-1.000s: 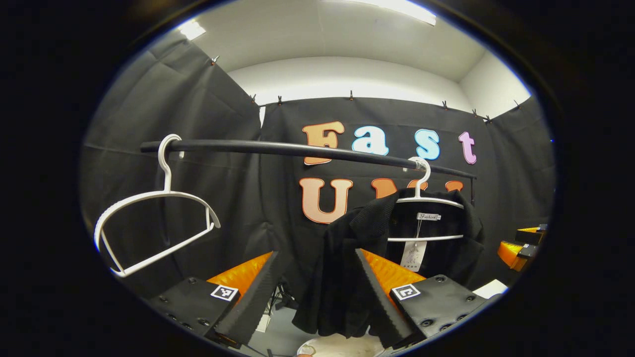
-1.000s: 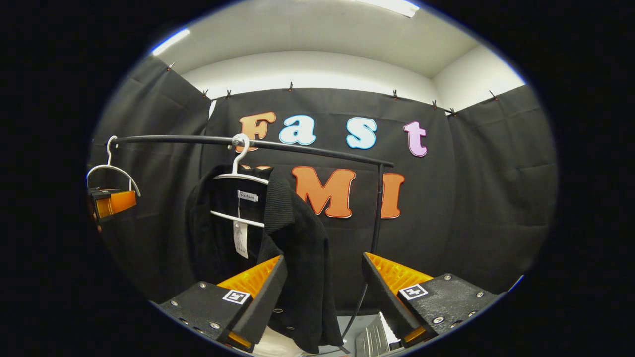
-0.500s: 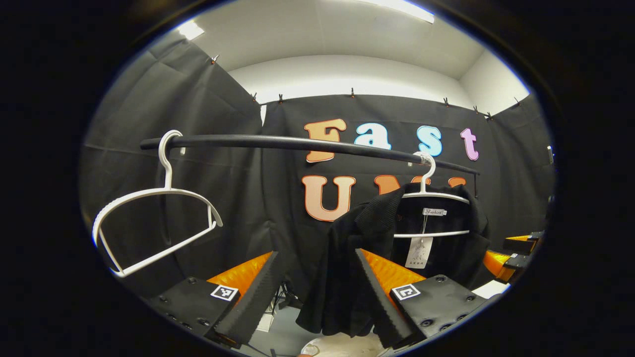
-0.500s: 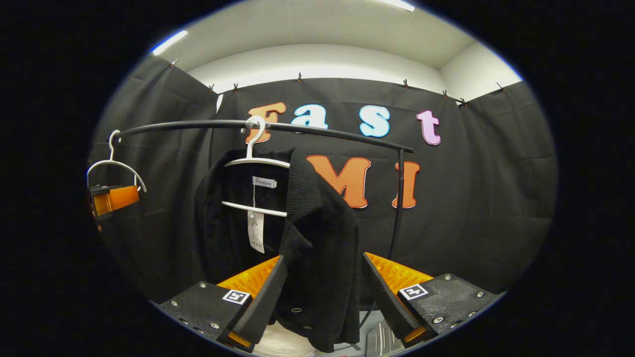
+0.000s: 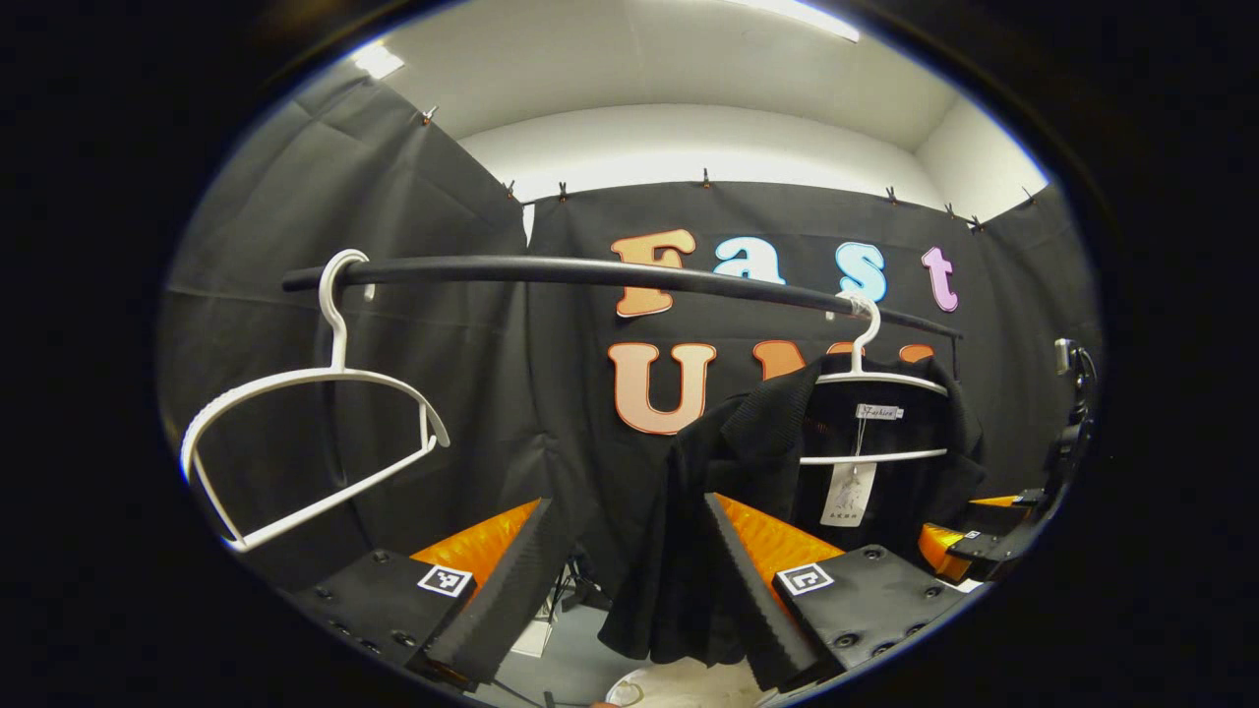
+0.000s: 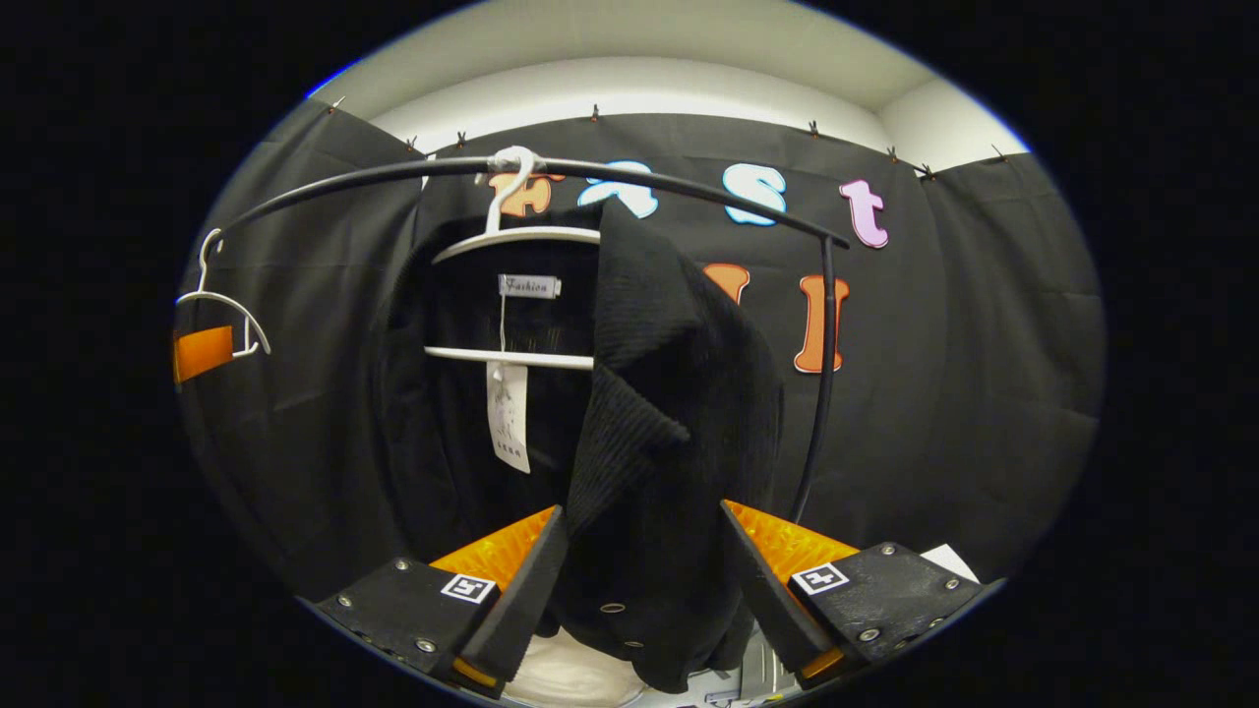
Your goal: Grasp the clothes on the hanger with both hands and then place them into the laundry hamper below.
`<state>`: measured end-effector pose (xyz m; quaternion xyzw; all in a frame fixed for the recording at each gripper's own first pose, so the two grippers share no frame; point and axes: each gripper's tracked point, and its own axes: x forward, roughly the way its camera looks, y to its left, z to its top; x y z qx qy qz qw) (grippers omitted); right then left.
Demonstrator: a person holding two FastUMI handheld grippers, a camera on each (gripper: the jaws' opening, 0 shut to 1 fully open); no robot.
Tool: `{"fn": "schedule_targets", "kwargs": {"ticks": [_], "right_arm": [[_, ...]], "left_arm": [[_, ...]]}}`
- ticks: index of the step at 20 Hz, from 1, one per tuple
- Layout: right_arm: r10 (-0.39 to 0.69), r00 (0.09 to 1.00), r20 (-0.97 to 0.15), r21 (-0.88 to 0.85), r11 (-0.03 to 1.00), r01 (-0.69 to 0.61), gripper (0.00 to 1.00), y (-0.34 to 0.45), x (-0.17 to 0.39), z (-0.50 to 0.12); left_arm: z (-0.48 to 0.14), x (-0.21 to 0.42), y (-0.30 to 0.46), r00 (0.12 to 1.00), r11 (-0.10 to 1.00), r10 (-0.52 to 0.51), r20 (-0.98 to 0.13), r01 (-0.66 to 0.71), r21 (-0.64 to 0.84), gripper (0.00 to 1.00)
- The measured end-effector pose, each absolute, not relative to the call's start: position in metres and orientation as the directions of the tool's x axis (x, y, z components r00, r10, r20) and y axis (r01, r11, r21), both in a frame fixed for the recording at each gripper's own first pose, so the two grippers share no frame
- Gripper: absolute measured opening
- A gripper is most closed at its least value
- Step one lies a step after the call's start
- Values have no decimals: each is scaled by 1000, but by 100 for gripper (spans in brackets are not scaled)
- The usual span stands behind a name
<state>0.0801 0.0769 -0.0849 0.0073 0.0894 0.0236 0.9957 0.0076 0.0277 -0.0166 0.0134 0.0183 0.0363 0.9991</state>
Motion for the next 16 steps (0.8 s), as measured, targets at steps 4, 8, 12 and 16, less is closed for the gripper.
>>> {"fn": "schedule_targets", "kwargs": {"ticks": [4, 8, 12, 16], "right_arm": [[1, 980, -201, 35, 999, 6, 94, 63, 96, -98], [-18, 978, -206, 47, 999, 28, 94, 59, 120, -104], [-10, 980, -199, 67, 997, 24, 94, 60, 143, -107], [31, 978, -206, 123, 992, -5, 87, 66, 162, -113]], "left_arm": [[-22, 9, 32, 995, 996, 85, -45, -83, 36, 93], [-26, 14, 36, 994, 996, 90, -54, -88, 31, 93], [-29, 17, 36, 994, 995, 92, -55, -90, 35, 93], [-39, 23, 35, 993, 995, 92, -75, -89, 42, 93]]}}
